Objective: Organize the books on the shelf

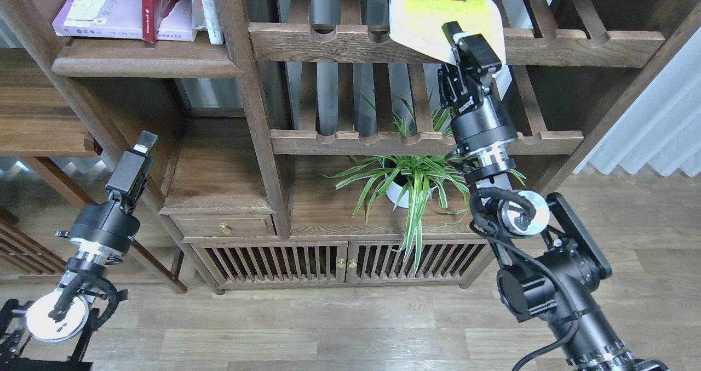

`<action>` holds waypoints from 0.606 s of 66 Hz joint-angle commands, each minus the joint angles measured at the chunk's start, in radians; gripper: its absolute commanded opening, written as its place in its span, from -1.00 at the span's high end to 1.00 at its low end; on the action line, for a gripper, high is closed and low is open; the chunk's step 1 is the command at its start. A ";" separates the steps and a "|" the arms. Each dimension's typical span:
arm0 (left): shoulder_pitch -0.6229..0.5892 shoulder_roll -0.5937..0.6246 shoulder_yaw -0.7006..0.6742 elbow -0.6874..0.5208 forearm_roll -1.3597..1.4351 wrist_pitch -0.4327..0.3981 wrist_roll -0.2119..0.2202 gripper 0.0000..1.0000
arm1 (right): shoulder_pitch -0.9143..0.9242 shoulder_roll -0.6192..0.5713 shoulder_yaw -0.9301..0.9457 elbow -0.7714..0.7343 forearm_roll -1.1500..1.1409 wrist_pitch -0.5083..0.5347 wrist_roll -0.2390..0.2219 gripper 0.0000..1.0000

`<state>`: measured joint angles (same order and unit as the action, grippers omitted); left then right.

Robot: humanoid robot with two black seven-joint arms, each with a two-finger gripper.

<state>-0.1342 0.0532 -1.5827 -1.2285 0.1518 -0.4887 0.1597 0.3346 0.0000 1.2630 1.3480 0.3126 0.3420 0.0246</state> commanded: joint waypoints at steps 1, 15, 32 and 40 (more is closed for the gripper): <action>0.002 0.001 -0.003 0.001 -0.003 0.000 -0.003 -0.83 | -0.035 0.000 0.001 0.053 0.008 0.041 0.002 0.91; 0.002 0.001 -0.014 0.018 -0.046 0.000 -0.005 -0.87 | -0.204 0.000 -0.014 0.220 0.011 0.074 -0.002 0.91; 0.004 -0.001 -0.013 0.043 -0.081 0.000 -0.006 -0.87 | -0.388 0.000 -0.103 0.296 0.005 0.147 -0.003 0.91; 0.004 -0.009 -0.002 0.043 -0.149 0.000 -0.009 -0.87 | -0.456 -0.017 -0.154 0.298 -0.001 0.147 -0.005 0.91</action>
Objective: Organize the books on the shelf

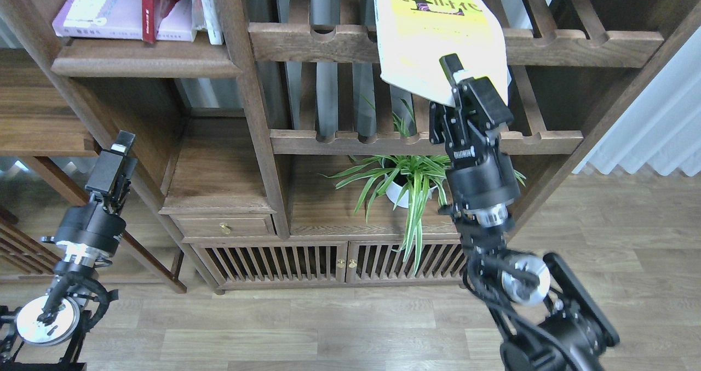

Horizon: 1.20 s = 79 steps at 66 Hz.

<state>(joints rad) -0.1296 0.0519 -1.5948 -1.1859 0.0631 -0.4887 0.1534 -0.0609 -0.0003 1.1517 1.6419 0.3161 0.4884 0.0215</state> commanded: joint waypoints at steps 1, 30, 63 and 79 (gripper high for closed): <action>-0.002 -0.009 0.010 -0.001 -0.071 0.000 -0.003 -0.87 | -0.065 -0.020 -0.047 0.004 -0.006 0.000 -0.002 0.91; 0.031 -0.010 0.170 -0.089 -0.534 0.000 -0.038 -0.82 | -0.270 -0.055 -0.139 0.004 -0.091 0.000 -0.055 0.91; 0.153 -0.012 0.552 -0.184 -0.549 0.000 -0.192 -0.82 | -0.295 -0.024 -0.222 -0.016 -0.163 0.000 -0.071 0.90; 0.108 -0.001 0.569 -0.181 -0.549 0.000 -0.203 -0.65 | -0.298 -0.020 -0.241 -0.027 -0.166 0.000 -0.081 0.90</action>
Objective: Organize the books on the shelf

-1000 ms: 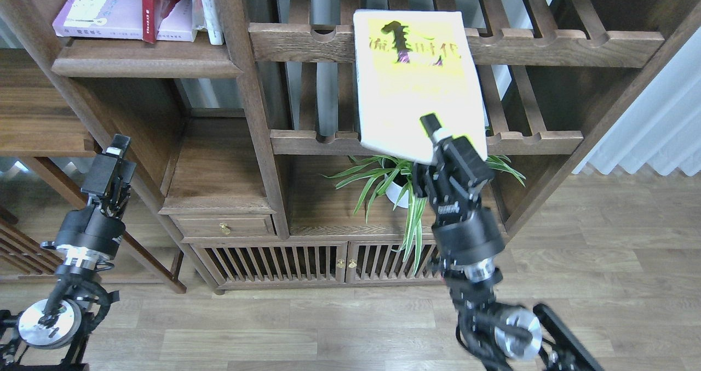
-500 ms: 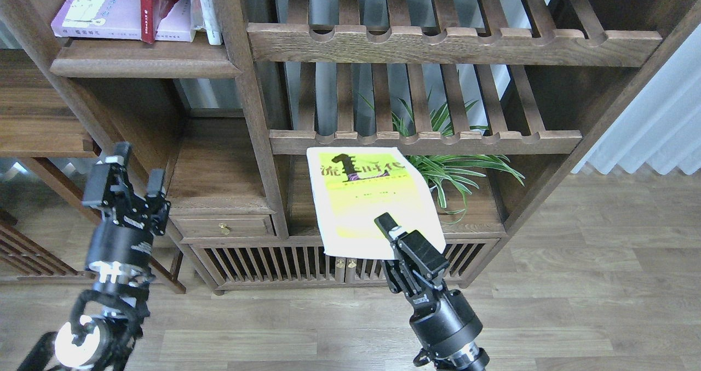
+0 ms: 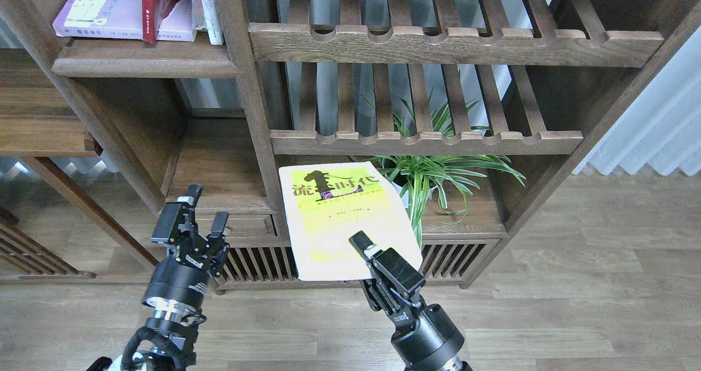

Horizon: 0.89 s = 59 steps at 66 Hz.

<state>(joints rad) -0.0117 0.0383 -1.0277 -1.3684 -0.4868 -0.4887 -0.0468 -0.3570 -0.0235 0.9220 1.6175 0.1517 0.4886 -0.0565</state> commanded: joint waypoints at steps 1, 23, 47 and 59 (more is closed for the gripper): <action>-0.011 0.012 0.001 0.002 0.001 0.000 -0.002 -0.65 | -0.002 0.005 -0.011 -0.002 -0.001 0.000 -0.003 0.90; -0.100 0.298 0.136 -0.009 0.001 0.000 0.013 -0.60 | -0.002 0.005 -0.014 -0.004 -0.001 0.000 -0.013 0.89; -0.337 0.581 0.187 0.008 0.140 0.000 0.099 -0.58 | 0.001 0.011 -0.025 -0.010 -0.011 0.000 -0.020 0.87; -0.332 0.574 0.179 0.017 0.165 0.000 0.107 -0.84 | 0.003 0.024 -0.025 -0.014 -0.015 0.000 -0.020 0.87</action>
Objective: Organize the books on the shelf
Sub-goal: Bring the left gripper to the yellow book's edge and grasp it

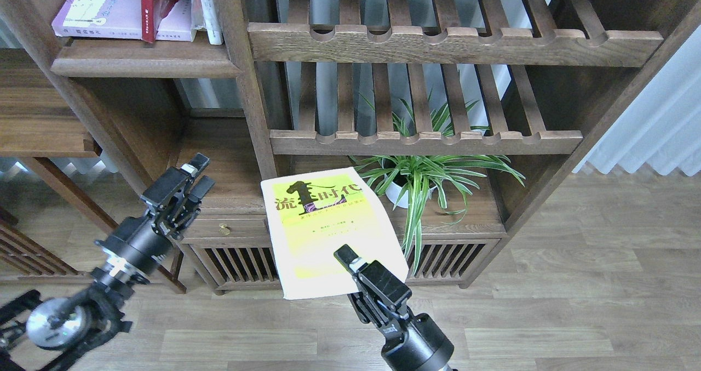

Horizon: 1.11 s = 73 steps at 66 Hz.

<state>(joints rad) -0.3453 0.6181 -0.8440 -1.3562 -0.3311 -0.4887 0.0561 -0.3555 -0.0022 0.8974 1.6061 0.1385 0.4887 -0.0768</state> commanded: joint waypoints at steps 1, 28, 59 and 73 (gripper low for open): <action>0.002 -0.008 -0.004 0.006 0.009 0.000 0.004 -0.87 | 0.001 0.002 0.000 -0.005 -0.002 0.000 0.000 0.87; 0.091 -0.078 -0.116 0.006 -0.002 0.000 0.005 -0.78 | 0.007 0.002 0.005 -0.011 -0.002 0.000 0.000 0.84; 0.301 -0.290 -0.106 -0.024 -0.066 0.000 0.005 -0.91 | 0.009 0.002 0.014 -0.012 -0.002 0.000 0.000 0.79; 0.295 -0.389 -0.033 -0.024 -0.080 0.000 0.005 -0.94 | 0.013 0.002 0.011 -0.012 -0.002 0.000 -0.015 0.79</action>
<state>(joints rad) -0.0449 0.2851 -0.9083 -1.3802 -0.4082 -0.4887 0.0612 -0.3450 0.0001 0.9110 1.5938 0.1365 0.4887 -0.0850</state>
